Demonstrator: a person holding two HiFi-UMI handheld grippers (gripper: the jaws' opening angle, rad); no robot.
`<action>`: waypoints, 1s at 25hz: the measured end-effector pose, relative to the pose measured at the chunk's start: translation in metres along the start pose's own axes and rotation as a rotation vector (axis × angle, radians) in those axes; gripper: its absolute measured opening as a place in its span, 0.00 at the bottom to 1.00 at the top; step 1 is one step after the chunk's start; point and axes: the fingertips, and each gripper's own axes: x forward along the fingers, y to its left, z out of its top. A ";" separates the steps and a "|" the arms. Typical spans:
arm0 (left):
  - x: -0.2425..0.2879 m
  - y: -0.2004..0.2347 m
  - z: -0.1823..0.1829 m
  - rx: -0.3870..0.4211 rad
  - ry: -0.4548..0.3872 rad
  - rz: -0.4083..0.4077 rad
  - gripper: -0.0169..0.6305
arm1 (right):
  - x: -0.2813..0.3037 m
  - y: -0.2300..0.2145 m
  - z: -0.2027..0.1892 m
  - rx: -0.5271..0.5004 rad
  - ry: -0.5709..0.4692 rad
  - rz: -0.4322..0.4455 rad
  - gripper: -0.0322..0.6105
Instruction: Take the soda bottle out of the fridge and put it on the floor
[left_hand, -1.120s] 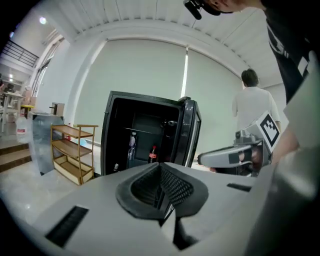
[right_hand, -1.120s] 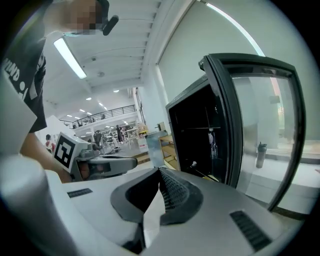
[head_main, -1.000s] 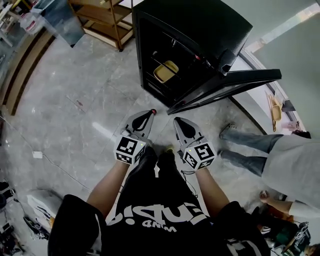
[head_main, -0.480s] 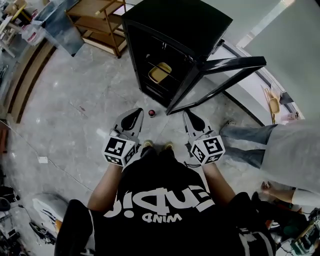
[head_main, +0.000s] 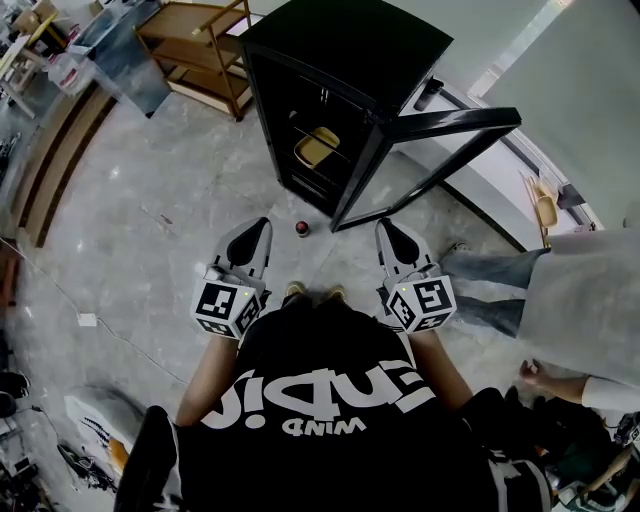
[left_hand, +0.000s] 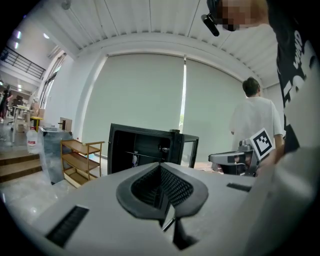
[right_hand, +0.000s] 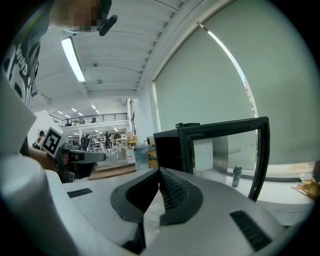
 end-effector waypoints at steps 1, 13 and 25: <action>0.000 0.001 -0.001 0.007 -0.003 0.005 0.04 | 0.001 0.000 -0.001 0.000 -0.002 -0.001 0.08; 0.016 0.005 -0.010 0.054 -0.040 0.055 0.04 | 0.016 -0.003 -0.007 -0.012 -0.013 0.010 0.08; 0.013 0.016 -0.017 0.039 -0.030 0.089 0.04 | 0.025 0.000 -0.013 -0.017 -0.017 0.006 0.08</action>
